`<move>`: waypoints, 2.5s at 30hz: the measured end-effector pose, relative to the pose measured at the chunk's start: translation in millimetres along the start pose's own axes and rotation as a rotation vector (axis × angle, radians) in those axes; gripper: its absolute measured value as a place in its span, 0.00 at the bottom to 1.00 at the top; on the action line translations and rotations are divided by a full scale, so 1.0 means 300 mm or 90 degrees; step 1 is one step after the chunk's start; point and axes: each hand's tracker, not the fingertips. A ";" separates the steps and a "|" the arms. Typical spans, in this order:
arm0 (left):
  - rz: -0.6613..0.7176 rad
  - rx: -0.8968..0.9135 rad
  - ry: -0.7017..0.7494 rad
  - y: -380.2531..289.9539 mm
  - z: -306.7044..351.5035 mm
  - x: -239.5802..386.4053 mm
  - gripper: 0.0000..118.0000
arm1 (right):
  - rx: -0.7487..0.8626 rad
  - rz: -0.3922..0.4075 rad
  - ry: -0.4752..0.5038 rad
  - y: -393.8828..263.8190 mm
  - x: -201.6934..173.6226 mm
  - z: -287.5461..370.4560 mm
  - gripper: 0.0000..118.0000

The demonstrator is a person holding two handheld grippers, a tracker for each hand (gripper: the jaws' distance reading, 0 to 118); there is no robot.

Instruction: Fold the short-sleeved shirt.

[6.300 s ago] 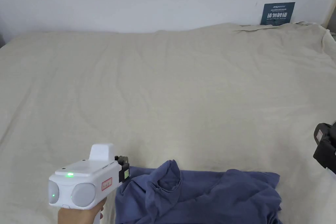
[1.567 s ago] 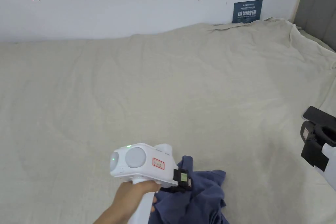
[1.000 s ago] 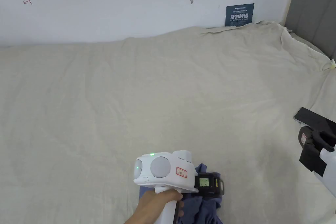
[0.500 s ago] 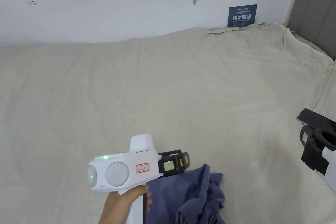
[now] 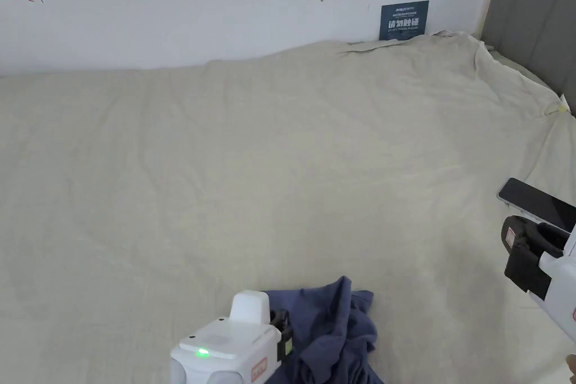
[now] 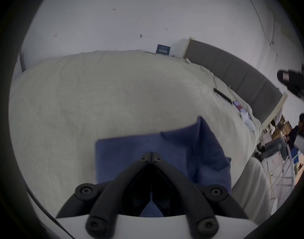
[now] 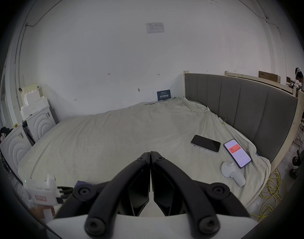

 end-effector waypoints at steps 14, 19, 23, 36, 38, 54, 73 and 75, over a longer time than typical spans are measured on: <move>-0.093 -0.019 -0.074 -0.069 -0.127 0.316 0.01 | -0.008 -0.004 -0.018 -0.007 0.049 0.018 0.00; -0.094 -0.024 -0.082 -0.065 -0.133 0.340 0.01 | -0.008 -0.004 -0.026 -0.007 0.060 0.026 0.00; -0.096 -0.007 -0.111 -0.057 -0.101 0.345 0.01 | -0.008 -0.003 -0.028 -0.008 0.057 0.027 0.00; -0.124 0.159 -0.115 0.102 0.116 0.352 0.01 | 0.013 0.001 -0.008 0.016 -0.009 0.028 0.00; -0.122 0.203 -0.091 0.143 0.162 0.322 0.01 | 0.023 0.003 -0.004 0.023 -0.032 0.029 0.00; -0.099 0.429 0.174 0.330 0.493 0.012 0.00 | 0.190 0.075 0.010 0.072 -0.281 0.052 0.00; -0.048 0.418 0.265 0.236 0.586 -0.167 0.00 | 0.166 0.069 0.027 -0.041 -0.374 -0.029 0.00; -0.049 0.410 0.264 0.224 0.581 -0.171 0.01 | 0.123 0.058 0.028 -0.091 -0.377 -0.059 0.00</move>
